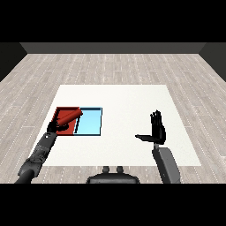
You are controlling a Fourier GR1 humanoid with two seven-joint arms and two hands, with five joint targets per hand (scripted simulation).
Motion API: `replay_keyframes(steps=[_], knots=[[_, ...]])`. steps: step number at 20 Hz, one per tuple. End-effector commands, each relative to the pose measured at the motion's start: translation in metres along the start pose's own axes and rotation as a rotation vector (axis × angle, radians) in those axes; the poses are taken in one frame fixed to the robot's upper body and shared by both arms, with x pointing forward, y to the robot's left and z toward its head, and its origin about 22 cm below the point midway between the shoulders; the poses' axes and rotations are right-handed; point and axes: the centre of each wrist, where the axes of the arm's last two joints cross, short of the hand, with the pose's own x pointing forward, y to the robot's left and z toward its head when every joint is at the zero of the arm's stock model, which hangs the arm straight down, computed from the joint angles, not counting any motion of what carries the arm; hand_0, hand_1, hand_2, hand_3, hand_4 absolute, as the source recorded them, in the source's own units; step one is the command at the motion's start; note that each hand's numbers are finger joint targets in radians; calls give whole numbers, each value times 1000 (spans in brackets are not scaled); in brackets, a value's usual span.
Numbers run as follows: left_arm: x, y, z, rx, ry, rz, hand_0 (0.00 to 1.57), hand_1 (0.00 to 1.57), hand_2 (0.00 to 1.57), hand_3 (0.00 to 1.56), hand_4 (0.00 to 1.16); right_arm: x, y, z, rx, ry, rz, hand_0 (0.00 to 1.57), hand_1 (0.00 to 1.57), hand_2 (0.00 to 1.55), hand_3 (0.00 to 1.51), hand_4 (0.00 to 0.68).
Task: Pick the red can and put it in the red box
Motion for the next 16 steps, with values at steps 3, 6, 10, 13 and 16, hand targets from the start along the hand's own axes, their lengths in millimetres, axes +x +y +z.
replay_keyframes(steps=[3, 6, 10, 13, 16], knots=[[-12, 6, -3, -154, 75, -171, 0, 0, 0, 0, 197, -4, -2, -10, -4, -10, -23, 0, 0, 0, 0, 0], [-3, 13, -8, -96, 84, -112, 0, 0, 0, 0, 0, -9, 21, -13, 18, -21, -22, 0, 0, 0, 0, 0], [19, 27, -14, 9, -150, 303, 0, 0, 0, 0, 0, -9, -4, -10, 13, -29, -50, 0, 0, 0, 0, 0], [52, 26, -16, -21, -411, 576, 1022, 1022, 959, 0, 0, -7, -4, -6, 25, -22, -54, 0, 0, 0, 0, 0], [94, 7, -10, -97, -631, 855, 0, 0, 0, 0, 0, -6, -2, -9, 52, -21, -35, 0, 0, 0, 0, 0]])
